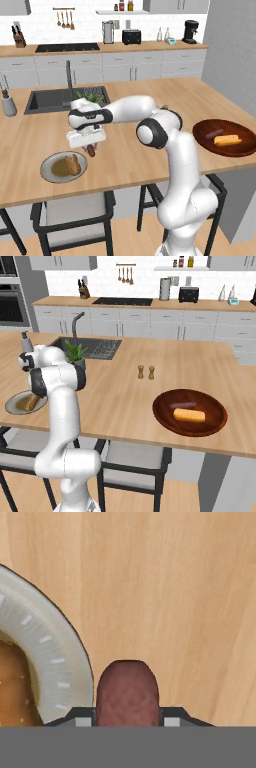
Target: Place one bun and one sausage from the bowl on each plate.
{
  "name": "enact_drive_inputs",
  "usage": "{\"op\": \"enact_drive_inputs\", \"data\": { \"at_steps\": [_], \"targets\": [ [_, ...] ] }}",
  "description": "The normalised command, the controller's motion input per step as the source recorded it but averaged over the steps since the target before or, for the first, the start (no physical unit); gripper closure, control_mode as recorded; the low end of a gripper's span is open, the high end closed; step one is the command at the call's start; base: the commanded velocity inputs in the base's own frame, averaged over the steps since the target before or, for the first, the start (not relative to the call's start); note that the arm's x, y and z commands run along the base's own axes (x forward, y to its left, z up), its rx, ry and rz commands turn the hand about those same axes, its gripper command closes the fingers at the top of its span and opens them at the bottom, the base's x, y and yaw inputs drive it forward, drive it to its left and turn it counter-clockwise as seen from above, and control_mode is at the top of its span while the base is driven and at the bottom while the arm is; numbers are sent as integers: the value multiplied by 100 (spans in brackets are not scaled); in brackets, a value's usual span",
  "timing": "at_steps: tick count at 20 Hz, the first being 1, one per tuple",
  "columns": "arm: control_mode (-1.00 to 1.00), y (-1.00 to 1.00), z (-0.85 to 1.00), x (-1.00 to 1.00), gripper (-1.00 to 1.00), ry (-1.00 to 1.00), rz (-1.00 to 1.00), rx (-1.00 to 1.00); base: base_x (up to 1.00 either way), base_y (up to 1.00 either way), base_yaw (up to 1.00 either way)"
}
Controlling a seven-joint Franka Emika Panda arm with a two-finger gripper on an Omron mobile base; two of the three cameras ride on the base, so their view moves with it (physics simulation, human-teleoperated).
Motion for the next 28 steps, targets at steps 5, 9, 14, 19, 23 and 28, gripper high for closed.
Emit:
{"op": "enact_drive_inputs", "data": {
  "at_steps": [5,9,14,19,23,28],
  "targets": [
    [-100,40,-14,14,100,0,2,5,0,0,0],
    [-100,40,-17,9,100,1,3,3,0,0,0],
    [-100,14,-32,9,100,-3,8,8,0,0,0],
    [-100,0,-18,-5,100,-12,6,10,0,0,0],
    [-100,0,-2,-27,100,-7,2,7,0,0,0],
    [-100,14,21,-34,100,-10,0,4,0,0,0]
  ]
}}
